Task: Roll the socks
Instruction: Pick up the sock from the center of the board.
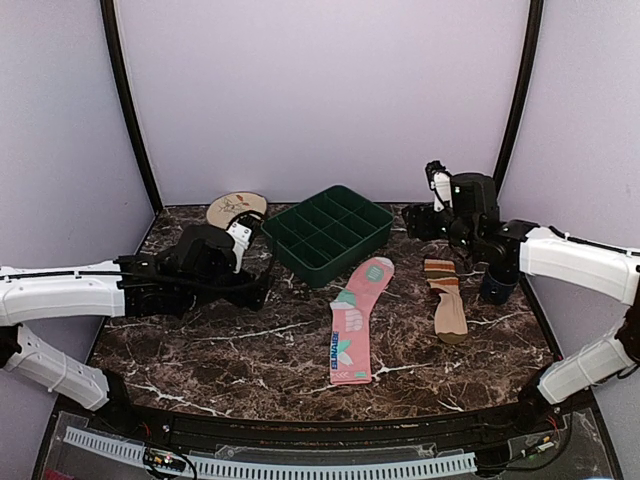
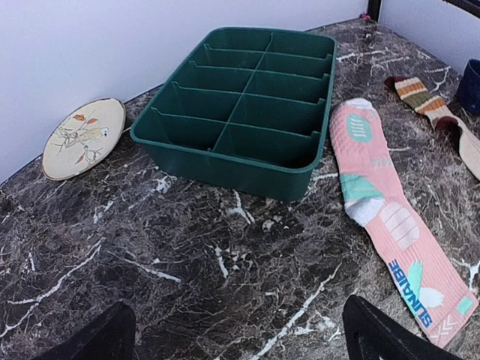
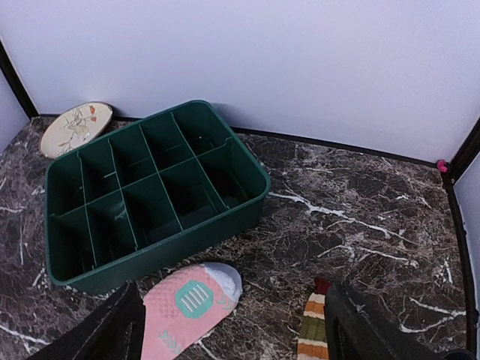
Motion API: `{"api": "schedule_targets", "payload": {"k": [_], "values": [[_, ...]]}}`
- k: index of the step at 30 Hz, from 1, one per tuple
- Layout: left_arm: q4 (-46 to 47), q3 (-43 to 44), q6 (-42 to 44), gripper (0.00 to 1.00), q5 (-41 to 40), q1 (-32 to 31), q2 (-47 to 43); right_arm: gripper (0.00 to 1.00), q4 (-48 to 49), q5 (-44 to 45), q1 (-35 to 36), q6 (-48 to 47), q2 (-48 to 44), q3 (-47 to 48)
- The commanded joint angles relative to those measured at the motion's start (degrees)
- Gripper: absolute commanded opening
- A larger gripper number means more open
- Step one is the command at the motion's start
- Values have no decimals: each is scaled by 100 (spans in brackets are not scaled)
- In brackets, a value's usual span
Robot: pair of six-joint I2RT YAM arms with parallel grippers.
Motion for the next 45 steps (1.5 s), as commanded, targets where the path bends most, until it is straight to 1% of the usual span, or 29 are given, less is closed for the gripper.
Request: {"api": "schedule_targets", "payload": {"k": [1, 4, 8, 11, 15, 19, 23, 28, 35, 39, 45], "values": [[-42, 133, -114, 99, -6, -157, 292, 81, -701, 43, 341, -267, 41, 23], [45, 89, -227, 99, 49, -164, 306, 81, -1163, 314, 832, -423, 111, -39], [87, -15, -245, 99, 258, -164, 172, 80, -1708, 708, 1596, -366, 31, -237], [-69, -32, -339, 99, 396, -164, 87, 75, -2153, 636, 2133, -257, -42, -278], [-326, -12, -578, 99, 574, -164, -30, 72, -2784, 627, 2944, -17, 36, -243], [-632, 48, -911, 99, 706, -164, -151, 71, -3294, 695, 3757, 245, 323, -161], [-910, 134, -1153, 99, 809, -164, -258, 71, -3381, 595, 4304, 396, 638, -174], [-1076, 152, -1328, 98, 922, -164, -414, 73, -3274, 439, 4557, 361, 1035, -204], [-1135, 57, -1463, 98, 920, -164, -639, 76, -3037, 492, 4586, -47, 1640, -139], [-1140, -10, -1484, 98, 950, -164, -752, 77, -2916, 567, 4521, -300, 1902, -91], [-1144, -99, -1563, 98, 951, -164, -797, 77, -2885, 430, 4256, -564, 2001, -32]]}}
